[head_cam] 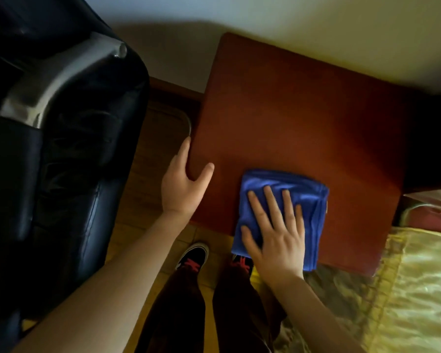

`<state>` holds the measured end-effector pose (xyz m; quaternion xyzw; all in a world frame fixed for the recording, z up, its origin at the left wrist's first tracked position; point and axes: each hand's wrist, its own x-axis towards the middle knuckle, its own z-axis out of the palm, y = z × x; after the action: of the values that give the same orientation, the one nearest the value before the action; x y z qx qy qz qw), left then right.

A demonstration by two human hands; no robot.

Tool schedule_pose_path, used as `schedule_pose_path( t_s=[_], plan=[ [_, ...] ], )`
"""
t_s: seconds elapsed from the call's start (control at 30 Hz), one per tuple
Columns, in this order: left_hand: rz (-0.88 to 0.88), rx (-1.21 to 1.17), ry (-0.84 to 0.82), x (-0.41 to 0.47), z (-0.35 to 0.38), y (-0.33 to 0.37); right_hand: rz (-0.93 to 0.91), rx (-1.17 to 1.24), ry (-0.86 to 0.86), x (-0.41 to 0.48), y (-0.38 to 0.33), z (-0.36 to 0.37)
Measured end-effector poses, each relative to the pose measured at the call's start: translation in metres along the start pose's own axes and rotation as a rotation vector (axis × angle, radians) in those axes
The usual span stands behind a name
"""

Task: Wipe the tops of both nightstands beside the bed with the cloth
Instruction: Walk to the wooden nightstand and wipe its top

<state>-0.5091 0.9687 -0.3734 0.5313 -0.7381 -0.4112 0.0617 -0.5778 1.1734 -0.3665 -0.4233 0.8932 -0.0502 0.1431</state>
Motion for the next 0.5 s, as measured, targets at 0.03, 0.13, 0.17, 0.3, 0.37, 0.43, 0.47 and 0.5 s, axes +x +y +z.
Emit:
schedule_pose_path(
  t_s=[0.03, 0.13, 0.17, 0.3, 0.37, 0.43, 0.47, 0.5],
  plan=[
    [0.011, -0.001, 0.003, 0.0, 0.0, -0.001, 0.001, -0.009, 0.002, 0.013, 0.0, -0.002],
    [0.036, 0.005, 0.011, 0.003, 0.002, -0.007, -0.049, -0.023, 0.048, 0.102, -0.005, -0.014],
    [0.043, -0.002, 0.017, 0.004, 0.002, -0.009, -0.068, -0.021, 0.072, 0.141, -0.009, -0.019],
    [0.056, -0.016, 0.021, 0.004, 0.003, -0.01, -0.04, -0.024, 0.121, 0.271, -0.026, -0.039],
    [0.054, -0.022, 0.013, 0.003, 0.002, -0.009, -0.024, -0.024, 0.103, 0.293, -0.029, -0.046],
    [0.043, -0.043, 0.006, 0.003, 0.001, -0.008, -0.079, -0.036, 0.103, 0.275, -0.027, -0.046],
    [0.04, -0.056, 0.005, 0.003, 0.0, -0.008, -0.124, -0.039, 0.116, 0.256, -0.025, -0.043],
    [0.04, -0.068, 0.006, 0.003, -0.001, -0.009, -0.154, -0.038, 0.125, 0.231, -0.021, -0.039]
  ],
)
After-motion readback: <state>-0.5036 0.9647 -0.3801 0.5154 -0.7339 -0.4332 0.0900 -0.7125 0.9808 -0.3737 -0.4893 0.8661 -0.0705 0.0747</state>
